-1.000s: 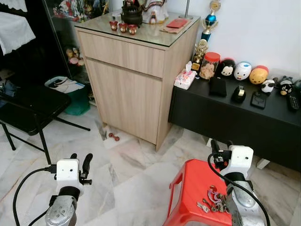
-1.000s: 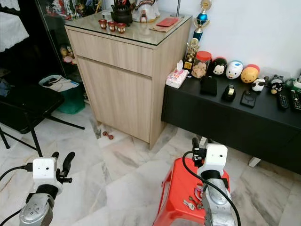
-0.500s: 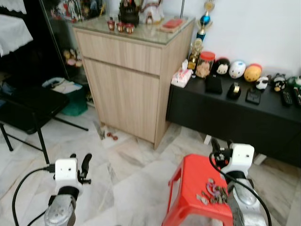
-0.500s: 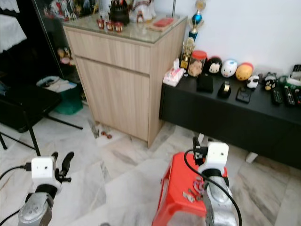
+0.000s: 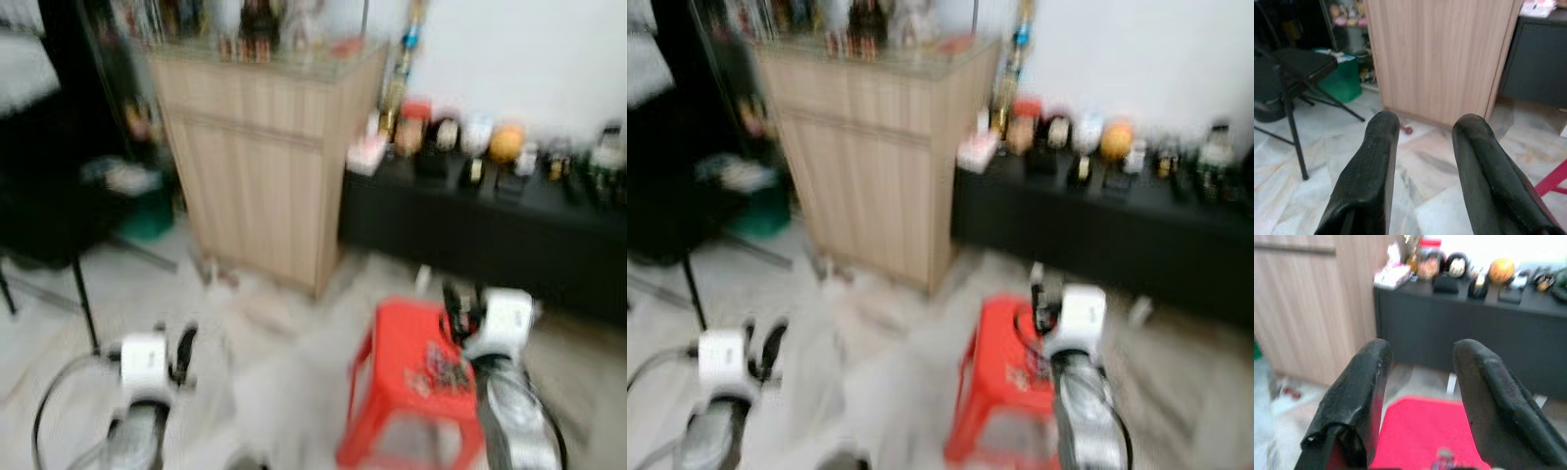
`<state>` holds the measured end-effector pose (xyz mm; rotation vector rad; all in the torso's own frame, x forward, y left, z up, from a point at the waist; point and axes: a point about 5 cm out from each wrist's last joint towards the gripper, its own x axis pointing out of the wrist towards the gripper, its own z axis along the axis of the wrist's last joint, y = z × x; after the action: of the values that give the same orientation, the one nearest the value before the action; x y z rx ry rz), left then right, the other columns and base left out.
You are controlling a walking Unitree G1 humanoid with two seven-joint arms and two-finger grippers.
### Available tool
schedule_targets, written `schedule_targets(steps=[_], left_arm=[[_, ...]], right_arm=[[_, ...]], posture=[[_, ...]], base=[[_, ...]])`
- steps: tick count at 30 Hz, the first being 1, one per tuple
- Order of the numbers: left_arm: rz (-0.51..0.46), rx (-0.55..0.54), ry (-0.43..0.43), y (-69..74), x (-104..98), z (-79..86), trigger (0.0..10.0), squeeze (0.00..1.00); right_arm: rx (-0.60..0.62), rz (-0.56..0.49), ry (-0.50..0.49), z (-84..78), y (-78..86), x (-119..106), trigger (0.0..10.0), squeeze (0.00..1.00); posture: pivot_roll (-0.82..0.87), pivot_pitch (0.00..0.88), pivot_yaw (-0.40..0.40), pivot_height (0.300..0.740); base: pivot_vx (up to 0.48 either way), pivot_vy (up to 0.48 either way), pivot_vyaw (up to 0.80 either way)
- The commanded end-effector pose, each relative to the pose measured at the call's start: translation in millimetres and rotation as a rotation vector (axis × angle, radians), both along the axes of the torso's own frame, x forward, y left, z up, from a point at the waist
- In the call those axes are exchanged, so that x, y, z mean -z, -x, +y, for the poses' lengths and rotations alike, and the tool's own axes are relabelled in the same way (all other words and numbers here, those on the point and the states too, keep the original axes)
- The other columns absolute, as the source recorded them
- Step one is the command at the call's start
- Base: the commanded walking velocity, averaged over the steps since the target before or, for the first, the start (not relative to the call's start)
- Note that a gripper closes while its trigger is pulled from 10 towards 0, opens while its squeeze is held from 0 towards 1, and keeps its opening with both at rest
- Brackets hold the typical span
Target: Hang keys on a hook
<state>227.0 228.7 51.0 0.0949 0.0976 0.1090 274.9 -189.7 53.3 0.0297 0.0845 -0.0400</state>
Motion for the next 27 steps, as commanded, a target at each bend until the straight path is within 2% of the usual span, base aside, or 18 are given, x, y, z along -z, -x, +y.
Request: schedule_targets(steps=[1,6,17,27], left_arm=[[-0.016,0.02,-0.004,-5.9,-4.7,-5.1,10.0,0.0],[-0.022,0.022,-0.001,-7.2,-6.2,-6.7,10.0,0.0],[-0.022,0.029,0.008,-8.1,-7.3,-9.8,10.0,0.0],[-0.025,0.039,0.016,-11.3,-8.8,-13.7,10.0,0.0]], right_arm=[[0.008,0.004,0.007,-3.1,-2.2,-1.5,10.0,0.0],[0.008,0.014,0.01,-1.6,-2.6,-0.8,10.0,0.0],[-0.004,0.013,0.011,1.5,-4.9,-2.4,10.0,0.0],[-0.011,-0.005,-0.003,3.6,-5.7,-5.2,10.0,0.0]], posture=[[0.0,0.0,-0.038,0.66],[0.0,0.0,-0.041,0.66],[0.0,0.0,-0.039,0.593],[0.0,0.0,-0.038,0.589]], base=[[0.0,0.0,0.0],[0.0,0.0,0.0],[0.0,0.0,0.0],[0.0,0.0,0.0]])
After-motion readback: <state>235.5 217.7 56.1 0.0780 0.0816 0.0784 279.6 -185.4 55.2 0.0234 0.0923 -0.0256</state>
